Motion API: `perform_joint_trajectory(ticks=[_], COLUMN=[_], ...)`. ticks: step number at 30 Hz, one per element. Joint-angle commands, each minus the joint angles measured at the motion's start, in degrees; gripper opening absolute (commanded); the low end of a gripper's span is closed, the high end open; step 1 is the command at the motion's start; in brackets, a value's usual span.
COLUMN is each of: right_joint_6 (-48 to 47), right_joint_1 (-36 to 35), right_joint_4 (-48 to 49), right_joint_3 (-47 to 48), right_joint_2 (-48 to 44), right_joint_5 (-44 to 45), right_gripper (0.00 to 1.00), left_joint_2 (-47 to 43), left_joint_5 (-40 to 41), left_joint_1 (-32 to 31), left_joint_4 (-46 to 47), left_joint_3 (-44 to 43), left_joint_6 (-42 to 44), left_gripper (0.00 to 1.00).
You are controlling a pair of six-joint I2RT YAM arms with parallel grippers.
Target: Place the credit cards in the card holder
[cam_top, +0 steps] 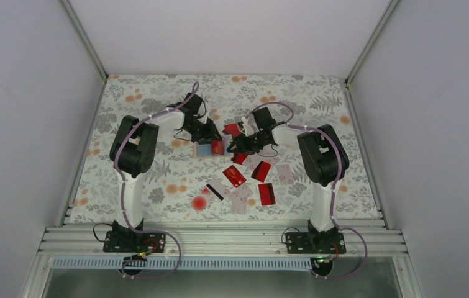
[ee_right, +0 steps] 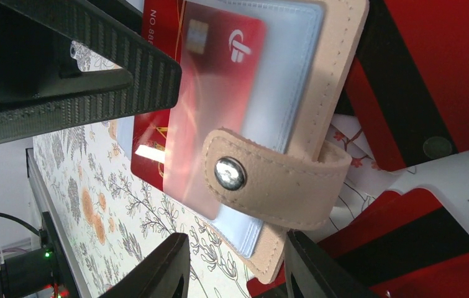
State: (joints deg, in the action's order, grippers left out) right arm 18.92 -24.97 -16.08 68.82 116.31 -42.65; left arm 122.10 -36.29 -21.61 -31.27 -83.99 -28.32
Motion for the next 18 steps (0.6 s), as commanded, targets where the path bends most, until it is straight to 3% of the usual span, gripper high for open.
perform_joint_trajectory(ticks=[1, 10, 18], right_joint_6=[-0.8, -0.8, -0.4], right_joint_1=[0.0, -0.1, -0.1], right_joint_4=[0.4, 0.6, 1.1], right_joint_3=[1.1, 1.3, 1.9], right_joint_2=[1.5, 1.7, 1.8], right_joint_5=[0.4, 0.3, -0.2], right_gripper=[0.39, 0.39, 0.39], left_joint_2=[-1.8, -1.2, 2.3], left_joint_5=[2.4, 4.4, 11.4], left_joint_1=[-0.3, -1.6, -3.3], left_joint_4=[-1.9, -3.5, -12.4], left_joint_3=[0.1, -0.6, -6.2], left_joint_6=[-1.8, -3.2, -6.3], left_gripper=[0.38, 0.43, 0.44])
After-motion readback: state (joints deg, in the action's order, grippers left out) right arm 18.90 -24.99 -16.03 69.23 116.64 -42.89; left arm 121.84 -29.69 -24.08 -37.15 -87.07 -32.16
